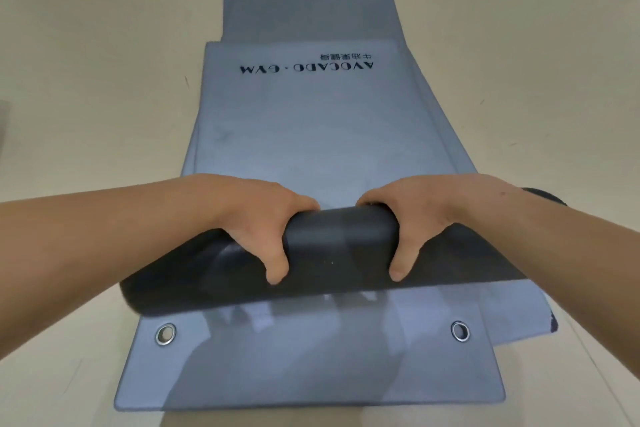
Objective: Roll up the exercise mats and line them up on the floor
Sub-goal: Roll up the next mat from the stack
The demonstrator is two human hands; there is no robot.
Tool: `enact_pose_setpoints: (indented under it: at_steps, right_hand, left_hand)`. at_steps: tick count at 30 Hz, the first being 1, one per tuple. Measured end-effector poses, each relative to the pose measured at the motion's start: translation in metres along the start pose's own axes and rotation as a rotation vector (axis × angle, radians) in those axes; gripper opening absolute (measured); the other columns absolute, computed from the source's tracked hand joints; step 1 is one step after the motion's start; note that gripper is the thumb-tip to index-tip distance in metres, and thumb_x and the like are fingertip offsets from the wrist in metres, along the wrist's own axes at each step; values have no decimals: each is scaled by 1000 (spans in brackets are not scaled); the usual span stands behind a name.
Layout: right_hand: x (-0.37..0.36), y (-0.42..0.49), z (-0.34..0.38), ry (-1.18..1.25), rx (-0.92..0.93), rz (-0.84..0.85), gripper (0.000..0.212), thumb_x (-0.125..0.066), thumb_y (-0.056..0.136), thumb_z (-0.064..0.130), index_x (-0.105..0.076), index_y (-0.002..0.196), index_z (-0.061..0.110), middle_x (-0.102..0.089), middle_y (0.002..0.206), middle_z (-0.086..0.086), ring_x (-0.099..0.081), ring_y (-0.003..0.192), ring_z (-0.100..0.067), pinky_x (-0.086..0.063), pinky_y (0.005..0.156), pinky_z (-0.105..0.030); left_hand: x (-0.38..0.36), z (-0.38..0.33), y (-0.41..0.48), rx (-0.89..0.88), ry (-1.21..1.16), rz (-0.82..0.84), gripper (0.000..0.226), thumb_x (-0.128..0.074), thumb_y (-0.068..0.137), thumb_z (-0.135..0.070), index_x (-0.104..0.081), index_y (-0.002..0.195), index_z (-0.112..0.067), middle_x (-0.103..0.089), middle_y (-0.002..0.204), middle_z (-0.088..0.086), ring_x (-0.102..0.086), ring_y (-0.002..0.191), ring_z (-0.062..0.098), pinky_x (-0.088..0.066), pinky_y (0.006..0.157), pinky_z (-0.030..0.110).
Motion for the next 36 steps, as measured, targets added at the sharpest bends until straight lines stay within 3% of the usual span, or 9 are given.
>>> enact_pose_setpoints:
  at_steps: [2, 5, 10, 14, 19, 22, 26, 32, 36]
  right_hand:
    - [-9, 0, -1, 85, 6, 89, 113, -100, 39, 60, -46, 138, 55, -56, 131, 24, -60, 123, -14, -52, 104, -42]
    - [11, -2, 3, 27, 2, -112, 124, -96, 47, 66, -33, 153, 49, -42, 147, 15, -50, 134, -19, -47, 105, -45]
    - [43, -8, 38, -234, -8, -470, 70, -74, 86, 53, -41, 146, 36, -53, 133, 0, -57, 117, -27, -52, 86, -43]
    - [6, 8, 58, -315, -70, -105, 135, -84, 58, 78, -18, 161, 21, -42, 149, -14, -49, 131, -36, -49, 93, -46]
    - [12, 31, 57, -390, -138, -144, 162, -89, 46, 78, 7, 164, 22, -20, 165, -19, -28, 150, -40, -41, 110, -52]
    - [28, 40, 52, -382, -98, -199, 156, -89, 43, 78, -2, 163, 29, -35, 155, -8, -43, 139, -33, -46, 102, -48]
    - [44, 41, 53, -264, -38, -267, 145, -94, 44, 68, -13, 162, 43, -16, 163, 0, -30, 148, -29, -49, 96, -49]
    - [32, 29, 58, -288, -1, -438, 108, -84, 67, 65, -28, 157, 40, -39, 146, 2, -44, 133, -25, -51, 95, -44]
    - [16, 29, 63, -371, -50, -467, 135, -81, 58, 75, -8, 162, 30, -31, 153, -7, -36, 139, -32, -47, 103, -50]
  left_hand:
    - [-18, 6, 2, 10, -156, 140, 78, -98, 57, -36, -58, 122, -51, -74, 108, -20, -72, 102, 10, -61, 93, 39]
    - [-24, 29, 9, 56, -348, 165, 78, -99, 64, -24, -61, 128, -48, -76, 116, -16, -75, 105, 14, -61, 96, 40]
    - [29, 98, 6, 262, -177, -248, 104, -86, 72, -67, -41, 158, -31, -54, 149, -4, -58, 128, 23, -46, 111, 43]
    - [42, 103, -13, 374, 54, -552, 78, -66, 87, -72, -52, 148, -25, -55, 146, 0, -57, 130, 26, -52, 102, 44]
    - [15, 29, -28, 108, 292, -563, 71, -56, 82, -80, -57, 133, -30, -57, 123, -4, -57, 109, 23, -53, 87, 41]
    - [-21, 17, -22, 157, 388, -415, 118, -65, 66, -87, -27, 157, -22, -41, 148, 7, -45, 129, 31, -50, 99, 47]
    - [-42, 32, -7, 244, 414, -405, 154, -76, 64, -82, 21, 162, -12, 7, 172, 20, -5, 157, 44, -24, 123, 61]
    - [-36, 37, 13, 320, 459, -472, 146, -75, 65, -79, 8, 161, -8, -19, 159, 22, -26, 143, 44, -36, 109, 61]
    - [-12, 39, 14, 250, 430, -508, 127, -75, 56, -75, -19, 153, -15, -44, 133, 9, -48, 116, 31, -48, 90, 49]
Point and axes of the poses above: each hand's wrist, its own y-axis towards the middle knuckle, its own x-axis out of the back of the hand, z = x × y, the point moved 8 cm from there along y, towards the middle knuckle
